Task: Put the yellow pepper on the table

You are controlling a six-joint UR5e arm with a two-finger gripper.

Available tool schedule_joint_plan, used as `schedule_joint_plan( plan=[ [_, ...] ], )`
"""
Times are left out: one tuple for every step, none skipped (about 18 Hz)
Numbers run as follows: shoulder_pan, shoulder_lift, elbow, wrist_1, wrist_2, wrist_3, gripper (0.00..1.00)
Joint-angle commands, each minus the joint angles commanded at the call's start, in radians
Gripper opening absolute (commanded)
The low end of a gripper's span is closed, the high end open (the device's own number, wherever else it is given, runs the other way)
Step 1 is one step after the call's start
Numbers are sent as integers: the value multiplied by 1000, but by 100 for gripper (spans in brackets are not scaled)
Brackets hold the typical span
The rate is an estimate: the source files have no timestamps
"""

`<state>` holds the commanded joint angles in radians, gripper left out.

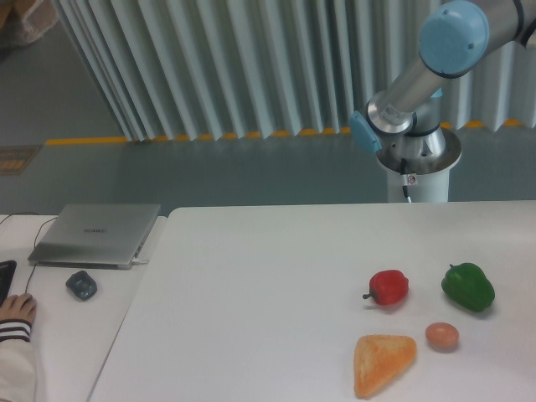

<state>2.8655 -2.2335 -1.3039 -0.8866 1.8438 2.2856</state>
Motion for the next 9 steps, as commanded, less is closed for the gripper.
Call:
schedule_joint_plan(
  plan=[
    [0,0,0,0,0,0,100],
    [0,0,0,0,0,0,100],
    [0,0,0,0,0,0,100],
    [0,-3,0,2,0,0,100],
    [2,-6,2,8,0,0,100],
    [2,-6,2,9,0,0,100],
    [2,-6,0,11,0,0,100],
    [2,-6,0,15,0,0,100],
    [2,-6,0,15,0,0,100]
  ],
)
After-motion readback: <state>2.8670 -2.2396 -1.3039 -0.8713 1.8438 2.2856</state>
